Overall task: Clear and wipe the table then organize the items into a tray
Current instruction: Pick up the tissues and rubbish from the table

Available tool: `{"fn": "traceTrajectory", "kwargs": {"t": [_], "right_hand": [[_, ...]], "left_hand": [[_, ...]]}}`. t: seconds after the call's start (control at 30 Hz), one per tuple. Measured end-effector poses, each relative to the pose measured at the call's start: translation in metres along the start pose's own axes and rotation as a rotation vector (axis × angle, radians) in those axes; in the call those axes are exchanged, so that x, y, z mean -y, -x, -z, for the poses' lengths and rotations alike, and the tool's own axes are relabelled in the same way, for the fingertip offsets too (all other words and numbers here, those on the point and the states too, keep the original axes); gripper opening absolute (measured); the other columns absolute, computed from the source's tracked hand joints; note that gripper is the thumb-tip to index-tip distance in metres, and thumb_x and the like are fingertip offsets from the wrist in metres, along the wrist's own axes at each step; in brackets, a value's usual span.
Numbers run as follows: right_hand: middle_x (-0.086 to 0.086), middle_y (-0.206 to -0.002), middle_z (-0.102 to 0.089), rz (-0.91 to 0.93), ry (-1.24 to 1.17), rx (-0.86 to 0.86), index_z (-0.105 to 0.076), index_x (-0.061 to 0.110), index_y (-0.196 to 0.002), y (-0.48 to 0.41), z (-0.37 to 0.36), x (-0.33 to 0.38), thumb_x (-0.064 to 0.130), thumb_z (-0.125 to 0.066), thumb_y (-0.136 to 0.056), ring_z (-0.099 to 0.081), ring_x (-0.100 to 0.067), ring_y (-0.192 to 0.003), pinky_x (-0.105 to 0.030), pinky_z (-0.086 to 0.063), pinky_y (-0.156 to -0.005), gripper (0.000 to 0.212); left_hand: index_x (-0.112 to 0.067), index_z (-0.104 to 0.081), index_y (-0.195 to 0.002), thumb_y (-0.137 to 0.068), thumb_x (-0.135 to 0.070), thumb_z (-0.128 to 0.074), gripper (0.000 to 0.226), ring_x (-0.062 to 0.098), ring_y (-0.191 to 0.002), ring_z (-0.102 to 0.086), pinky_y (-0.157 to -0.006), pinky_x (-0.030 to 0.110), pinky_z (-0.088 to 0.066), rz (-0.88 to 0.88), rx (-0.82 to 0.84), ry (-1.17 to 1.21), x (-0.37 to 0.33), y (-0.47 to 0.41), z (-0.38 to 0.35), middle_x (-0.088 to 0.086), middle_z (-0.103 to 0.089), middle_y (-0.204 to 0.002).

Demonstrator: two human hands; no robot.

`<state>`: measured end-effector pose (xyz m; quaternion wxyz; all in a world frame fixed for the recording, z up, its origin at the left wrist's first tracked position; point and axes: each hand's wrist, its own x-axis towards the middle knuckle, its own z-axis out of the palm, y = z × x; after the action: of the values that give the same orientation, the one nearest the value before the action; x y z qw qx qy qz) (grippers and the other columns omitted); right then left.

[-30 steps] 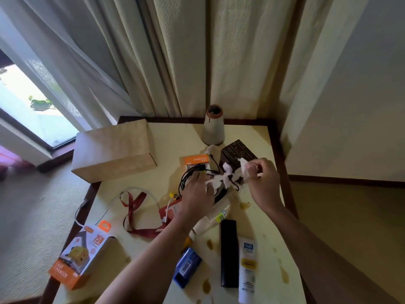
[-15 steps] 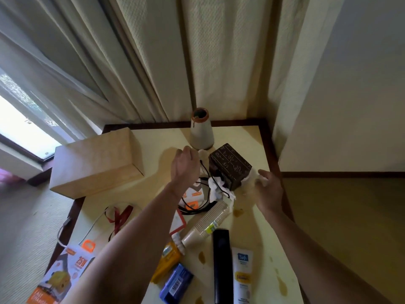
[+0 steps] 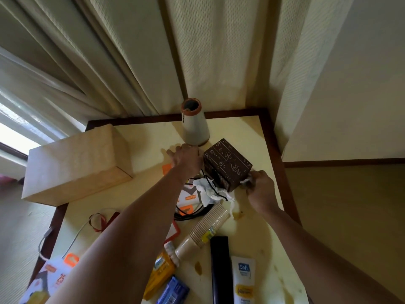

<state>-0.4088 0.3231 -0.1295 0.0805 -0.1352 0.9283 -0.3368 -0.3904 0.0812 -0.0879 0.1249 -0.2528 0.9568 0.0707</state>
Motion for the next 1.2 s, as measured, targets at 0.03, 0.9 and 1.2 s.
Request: {"fn": "traceTrajectory", "kwargs": {"t": [0.03,0.9,1.2], "right_hand": [[-0.015,-0.091,-0.063,-0.011,-0.011,-0.004,-0.072,0.007,-0.102,0.002,0.000,-0.002,-0.003,-0.067,-0.085,-0.064,-0.033,-0.080,-0.027,-0.041,-0.068,0.020],[0.004,-0.079,-0.065,-0.395,-0.459,0.287,-0.067,0.022,-0.087,0.060,0.003,0.055,0.046,-0.065,-0.092,-0.061,-0.016,-0.073,-0.039,-0.056,-0.079,0.024],[-0.005,-0.082,-0.059,-0.347,-0.344,0.084,-0.056,0.003,-0.095,0.070,0.017,0.046,0.010,-0.059,-0.095,-0.054,-0.016,-0.070,-0.026,-0.038,-0.055,0.008]], "left_hand": [[-0.018,-0.065,-0.120,-0.099,-0.036,-0.053,0.030,0.035,-0.121,-0.052,-0.110,0.065,-0.026,0.008,0.005,0.006,0.001,0.000,-0.002,0.013,-0.062,-0.123],[-0.002,-0.061,-0.082,-0.102,-0.009,-0.040,0.030,0.027,-0.065,-0.057,-0.058,0.037,-0.041,-0.139,-0.422,0.485,0.018,0.122,-0.013,0.014,-0.061,-0.077],[-0.017,-0.041,-0.132,-0.088,0.001,-0.056,0.050,0.025,-0.081,-0.070,-0.064,0.039,-0.053,-0.187,-0.138,0.383,0.011,0.139,-0.040,0.011,-0.071,-0.105]]}}
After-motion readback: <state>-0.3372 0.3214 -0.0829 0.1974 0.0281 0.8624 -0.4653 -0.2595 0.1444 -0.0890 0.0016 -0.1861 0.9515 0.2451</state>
